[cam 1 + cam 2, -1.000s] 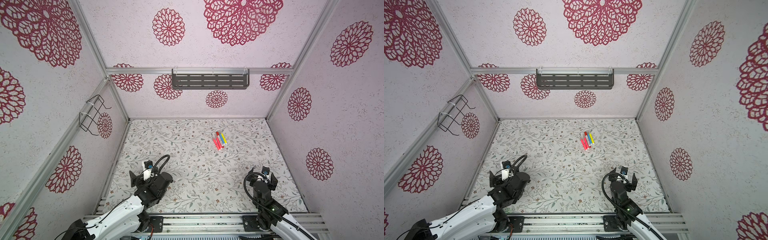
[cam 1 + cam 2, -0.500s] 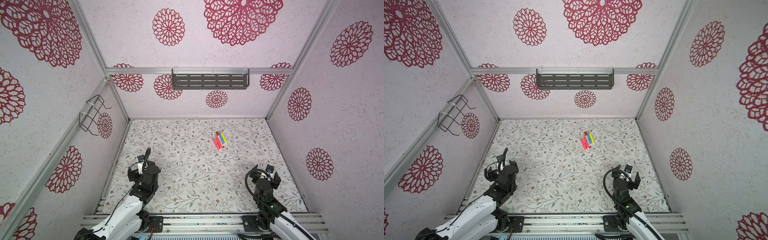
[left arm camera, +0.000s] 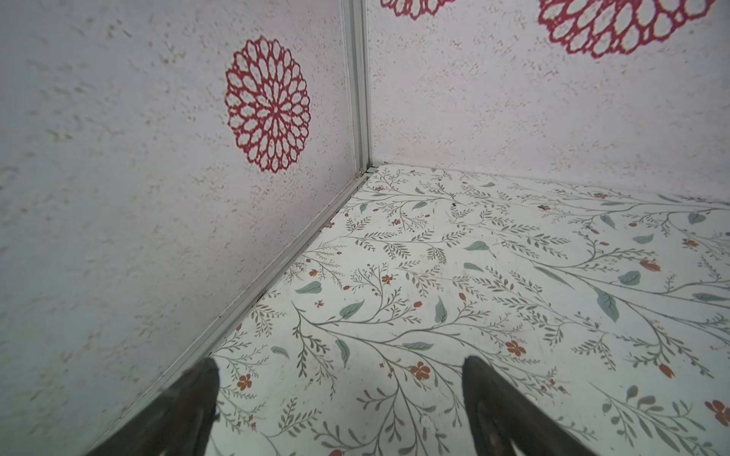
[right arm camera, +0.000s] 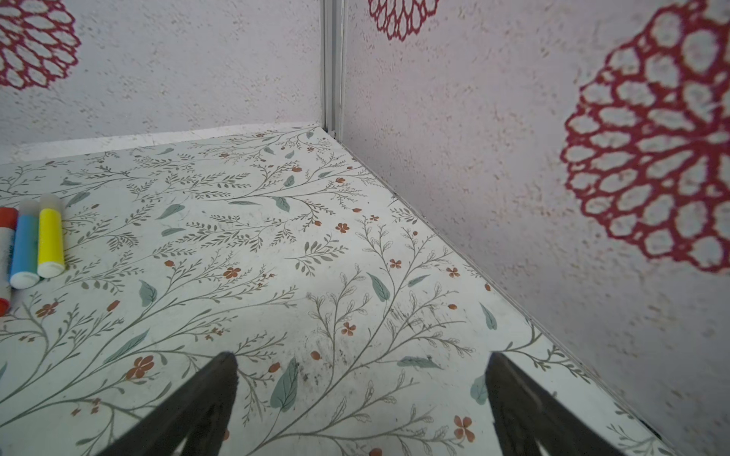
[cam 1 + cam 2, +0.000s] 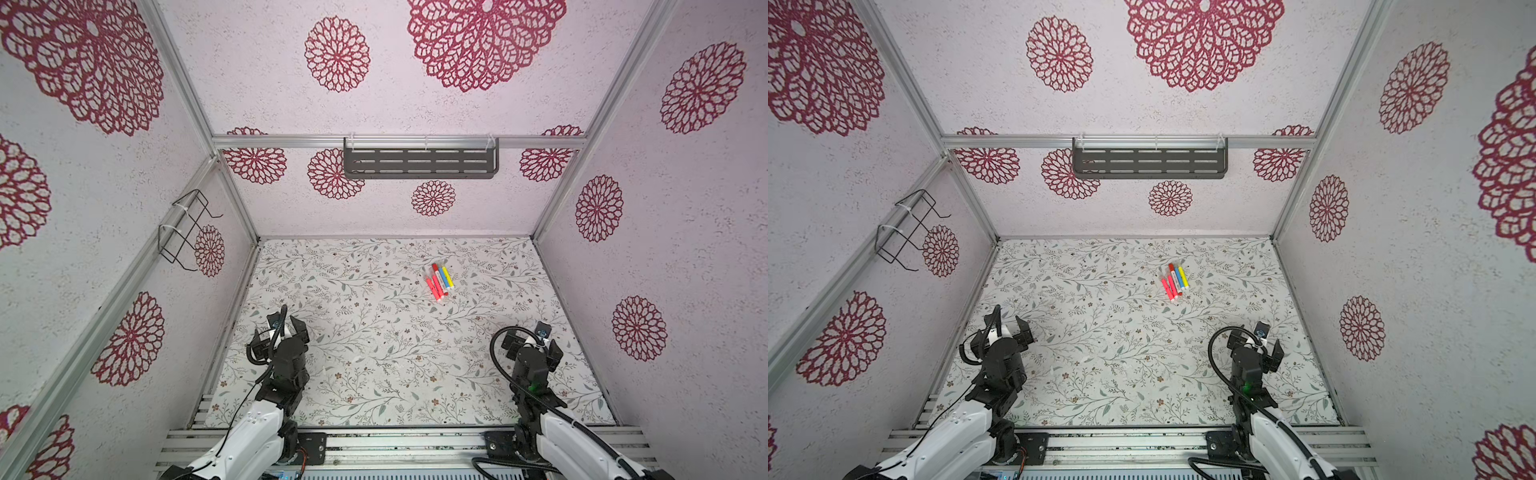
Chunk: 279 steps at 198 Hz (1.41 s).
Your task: Insert the pens into the pen caps
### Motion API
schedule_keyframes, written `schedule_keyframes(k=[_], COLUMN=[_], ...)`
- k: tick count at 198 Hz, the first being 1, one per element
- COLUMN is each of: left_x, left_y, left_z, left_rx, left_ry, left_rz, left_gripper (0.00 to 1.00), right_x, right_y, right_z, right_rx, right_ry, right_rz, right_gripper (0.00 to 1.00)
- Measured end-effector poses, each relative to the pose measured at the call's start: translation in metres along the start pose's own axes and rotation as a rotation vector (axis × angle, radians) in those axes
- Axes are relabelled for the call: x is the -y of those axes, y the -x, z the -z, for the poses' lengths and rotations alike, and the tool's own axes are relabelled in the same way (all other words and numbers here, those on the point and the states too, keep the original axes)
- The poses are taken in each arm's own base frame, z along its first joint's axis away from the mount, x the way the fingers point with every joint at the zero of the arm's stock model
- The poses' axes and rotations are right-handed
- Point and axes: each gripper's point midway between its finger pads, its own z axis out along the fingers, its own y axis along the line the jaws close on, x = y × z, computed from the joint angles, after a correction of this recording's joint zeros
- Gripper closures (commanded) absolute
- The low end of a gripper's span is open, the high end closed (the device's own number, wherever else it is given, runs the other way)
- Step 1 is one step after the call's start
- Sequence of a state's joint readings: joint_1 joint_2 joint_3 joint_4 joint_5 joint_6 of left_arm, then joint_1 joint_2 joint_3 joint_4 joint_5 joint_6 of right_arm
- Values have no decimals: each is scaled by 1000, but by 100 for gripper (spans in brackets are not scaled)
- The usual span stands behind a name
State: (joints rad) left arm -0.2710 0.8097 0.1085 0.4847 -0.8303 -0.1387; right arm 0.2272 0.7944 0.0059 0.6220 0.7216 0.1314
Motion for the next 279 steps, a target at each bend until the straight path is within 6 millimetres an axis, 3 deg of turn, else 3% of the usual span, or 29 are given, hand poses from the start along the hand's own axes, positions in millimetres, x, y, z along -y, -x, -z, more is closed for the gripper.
schedule_keyframes(k=[87,134,147,163,204,243,279], left_x=[-25,-22,-21,-14,19,52,60], left_y=[0,-11,-18,-25,-12,-10,-8], left_z=[-21,-42,-50,-61,-77,-73,-70], left_rx=[72,72,65,48,87,102,113], left_ry=[80,62,64,48,-82,-202,-245], left_rz=[107,123,127,117,103,14,-17], left_gripper=[3,2,2,3,3,3,3], right_x=[-7,-8,-3,-3,-17,-44,-65], right_y=[46,43,34,20,19,2,5], right_z=[-15,-25,-31,-37,-37,-41,-40], right_rx=[208,233,210,166,162,113,130], right_ry=[6,2,-16,-7,76,170,218], right_rz=[-104,-121,-119,-89,-73,25,86], right_gripper=[1,1,1,1,1,1,1])
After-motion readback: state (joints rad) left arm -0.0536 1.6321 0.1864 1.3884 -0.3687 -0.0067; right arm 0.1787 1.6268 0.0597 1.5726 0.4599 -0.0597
